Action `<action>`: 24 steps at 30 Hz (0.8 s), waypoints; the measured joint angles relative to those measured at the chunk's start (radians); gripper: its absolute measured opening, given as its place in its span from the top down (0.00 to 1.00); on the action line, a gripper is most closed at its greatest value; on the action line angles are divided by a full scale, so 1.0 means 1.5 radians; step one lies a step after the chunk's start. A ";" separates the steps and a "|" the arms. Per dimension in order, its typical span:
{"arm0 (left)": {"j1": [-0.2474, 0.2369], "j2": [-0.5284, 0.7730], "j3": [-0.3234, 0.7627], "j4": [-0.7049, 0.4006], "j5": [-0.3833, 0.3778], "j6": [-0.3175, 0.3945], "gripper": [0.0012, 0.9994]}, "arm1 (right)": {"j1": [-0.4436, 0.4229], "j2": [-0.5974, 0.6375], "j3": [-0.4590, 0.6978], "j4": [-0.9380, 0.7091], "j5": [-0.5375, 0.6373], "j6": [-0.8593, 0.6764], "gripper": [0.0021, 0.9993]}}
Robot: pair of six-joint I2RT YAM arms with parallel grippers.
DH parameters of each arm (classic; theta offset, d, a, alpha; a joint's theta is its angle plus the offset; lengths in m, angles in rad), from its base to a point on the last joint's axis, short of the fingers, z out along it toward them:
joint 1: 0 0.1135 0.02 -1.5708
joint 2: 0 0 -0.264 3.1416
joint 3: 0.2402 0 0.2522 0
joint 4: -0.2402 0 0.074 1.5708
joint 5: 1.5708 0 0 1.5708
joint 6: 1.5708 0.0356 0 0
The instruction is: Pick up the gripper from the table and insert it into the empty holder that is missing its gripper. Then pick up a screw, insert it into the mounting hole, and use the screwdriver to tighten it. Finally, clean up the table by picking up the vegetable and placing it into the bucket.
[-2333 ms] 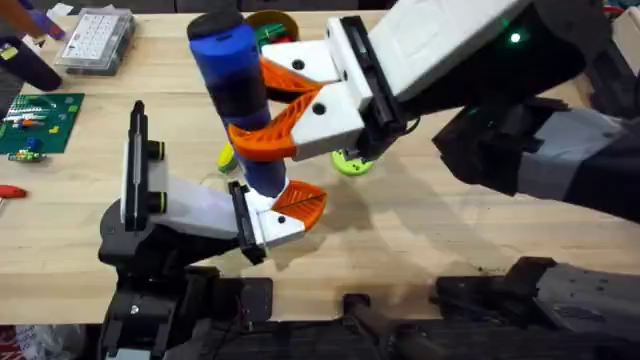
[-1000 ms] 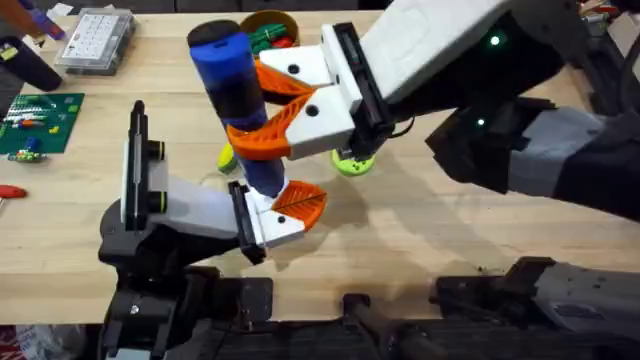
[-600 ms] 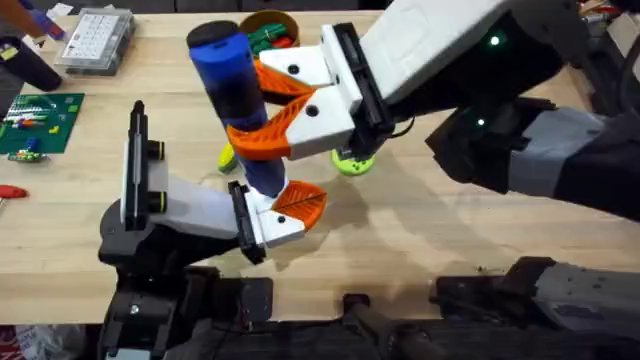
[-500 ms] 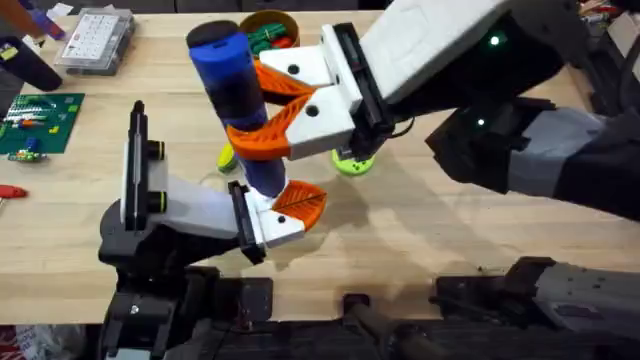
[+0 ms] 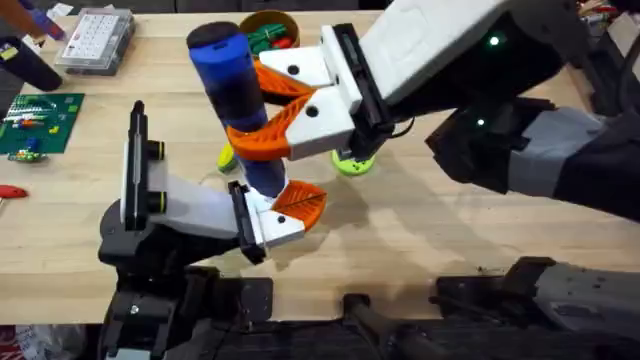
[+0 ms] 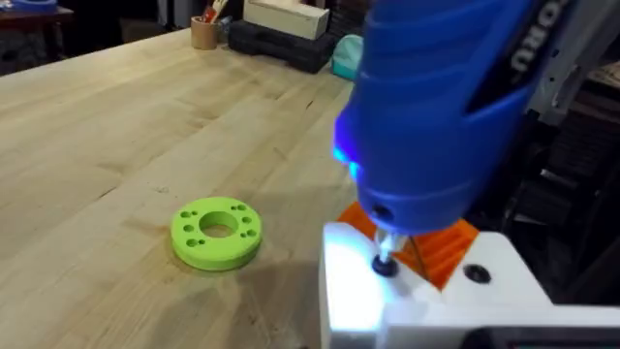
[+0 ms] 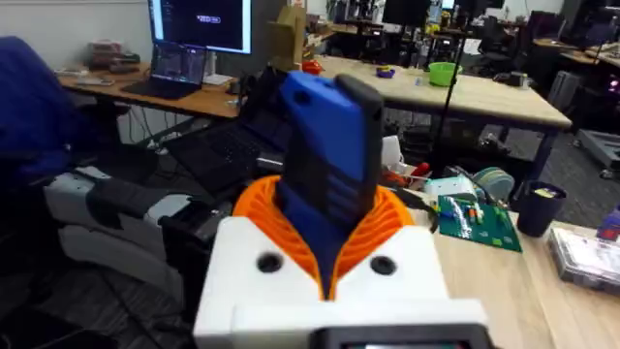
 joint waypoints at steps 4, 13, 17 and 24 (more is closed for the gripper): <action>0.000 0.000 0.000 0.000 0.000 0.000 1.00 | 0.000 0.000 0.000 0.000 0.000 0.000 0.98; 0.000 0.000 0.000 0.000 0.000 0.000 1.00 | -0.013 0.004 0.007 0.102 -0.002 0.057 0.98; 0.000 0.000 0.000 0.000 0.000 0.000 1.00 | -0.038 0.004 0.062 0.053 -0.018 0.077 0.98; 0.000 0.000 0.000 0.000 0.000 0.000 1.00 | -0.067 -0.008 0.206 -0.257 -0.044 0.026 0.98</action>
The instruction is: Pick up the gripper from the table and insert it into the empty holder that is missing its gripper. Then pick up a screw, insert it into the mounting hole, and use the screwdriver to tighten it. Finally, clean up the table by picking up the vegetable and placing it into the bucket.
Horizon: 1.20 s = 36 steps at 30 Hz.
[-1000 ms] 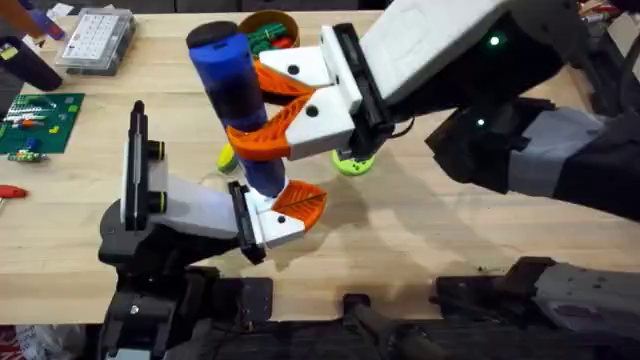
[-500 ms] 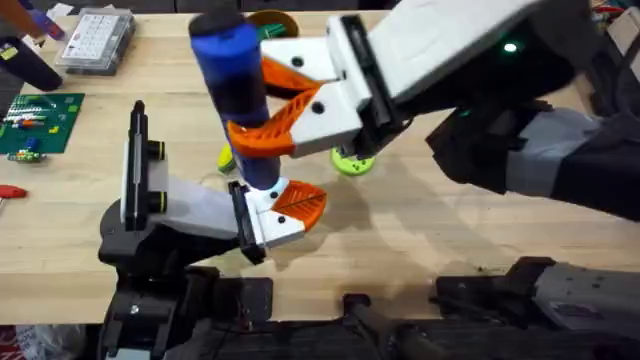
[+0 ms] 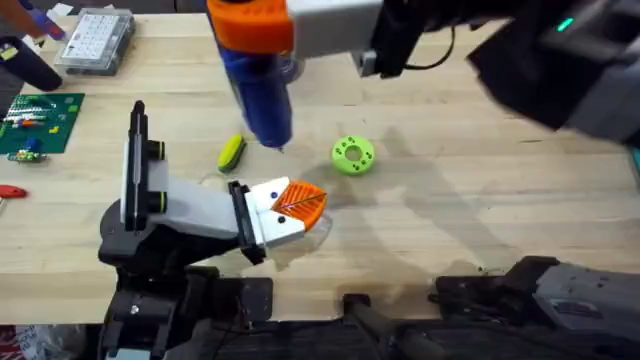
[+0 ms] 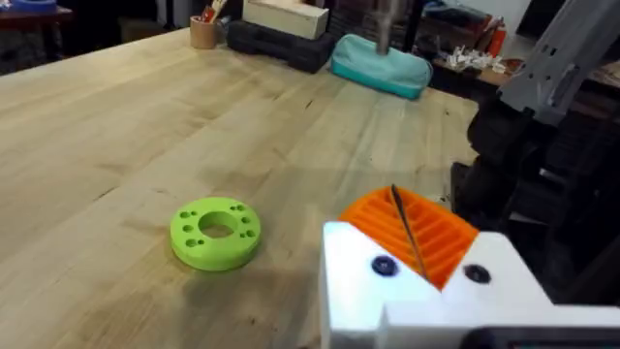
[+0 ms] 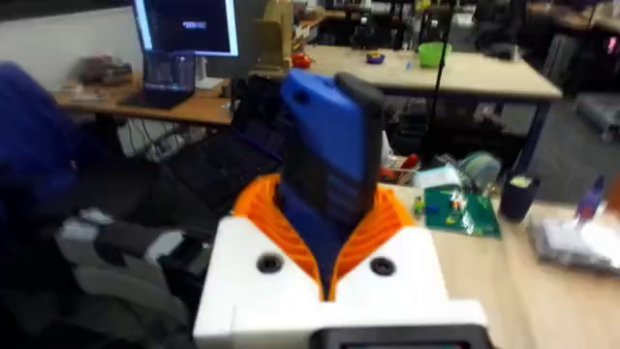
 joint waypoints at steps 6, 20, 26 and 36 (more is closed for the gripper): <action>0.000 0.000 0.000 0.000 0.001 0.000 1.00 | -0.020 0.000 0.129 -0.524 0.098 -0.214 0.98; 0.000 0.000 0.000 0.000 0.002 0.025 1.00 | -0.059 0.000 0.274 -0.956 0.562 -0.634 0.98; 0.000 0.000 0.000 0.000 0.002 0.030 1.00 | -0.094 0.023 0.275 -1.077 0.698 -0.801 0.98; 0.000 0.000 0.000 0.000 0.003 0.033 1.00 | -0.202 0.176 0.249 -1.070 0.762 -0.940 0.98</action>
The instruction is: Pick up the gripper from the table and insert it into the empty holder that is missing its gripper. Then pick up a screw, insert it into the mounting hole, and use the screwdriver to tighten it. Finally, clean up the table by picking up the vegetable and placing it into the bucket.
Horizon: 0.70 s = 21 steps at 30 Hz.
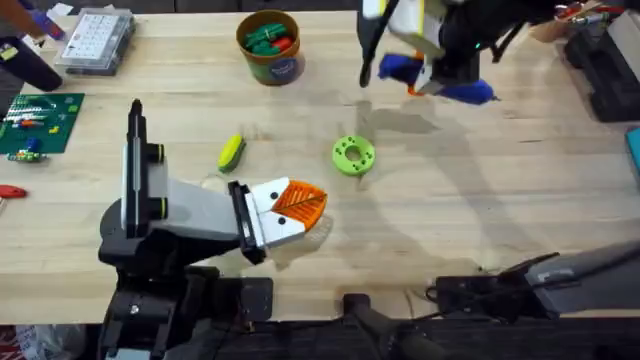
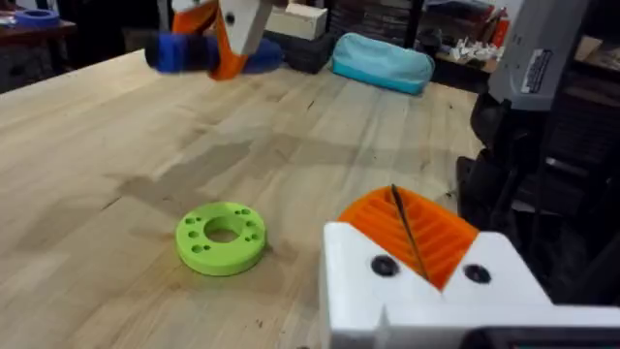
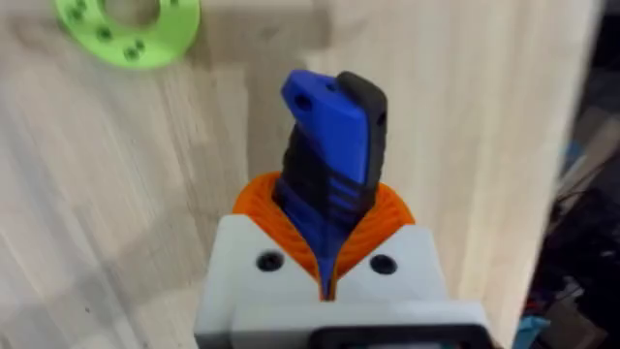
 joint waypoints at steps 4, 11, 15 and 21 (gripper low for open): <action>0.000 0.000 0.000 0.000 0.000 0.001 1.00 | -0.027 0.058 -0.023 0.032 0.008 -0.034 0.98; 0.000 0.000 0.000 0.002 -0.011 0.028 1.00 | -0.034 0.134 -0.028 0.041 0.011 -0.056 0.98; 0.000 0.000 0.000 0.003 -0.015 0.039 1.00 | -0.034 0.166 -0.028 0.044 0.014 -0.062 0.98; 0.000 0.000 0.000 0.004 -0.018 0.045 1.00 | -0.034 0.197 -0.029 0.055 0.037 -0.064 0.98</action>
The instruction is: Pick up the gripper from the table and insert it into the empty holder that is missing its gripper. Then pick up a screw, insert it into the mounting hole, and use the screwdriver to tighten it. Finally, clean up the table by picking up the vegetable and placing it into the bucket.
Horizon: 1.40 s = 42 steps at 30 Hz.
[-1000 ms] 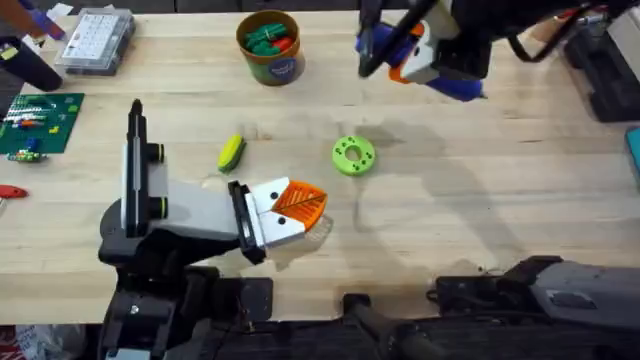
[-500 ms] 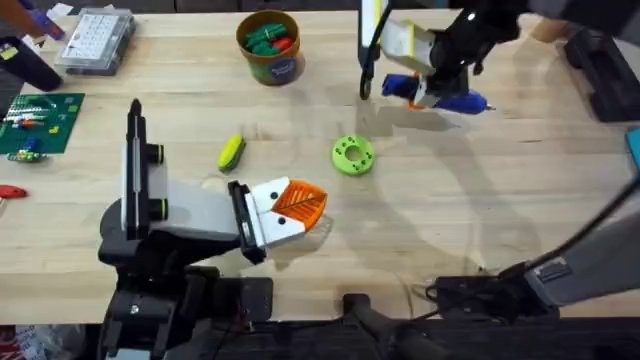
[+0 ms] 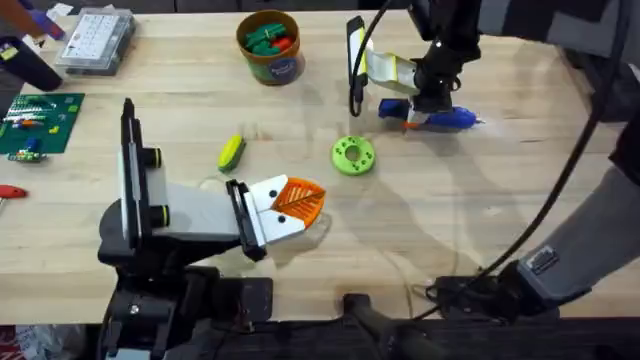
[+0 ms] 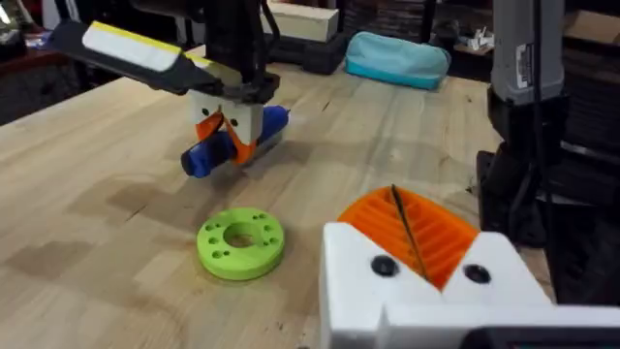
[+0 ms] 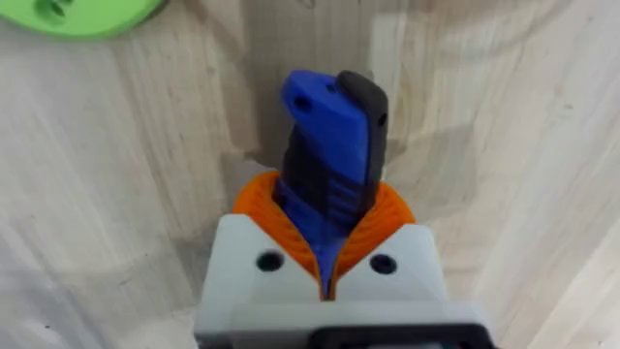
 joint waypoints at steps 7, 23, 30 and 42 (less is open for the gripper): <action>0.000 0.000 0.000 0.000 0.000 0.000 1.00 | 0.000 0.001 0.000 0.002 0.010 0.006 0.90; 0.000 0.000 -0.001 0.034 -0.043 0.006 0.01 | 0.030 -0.209 0.000 -0.026 0.039 0.358 0.00; 0.000 0.000 -0.001 0.098 -0.141 -0.031 0.01 | 0.041 -0.308 0.000 -0.070 0.039 0.474 0.00; 0.000 0.000 -0.001 0.104 -0.198 -0.071 0.01 | 0.042 -0.368 0.000 -0.076 0.039 0.550 0.00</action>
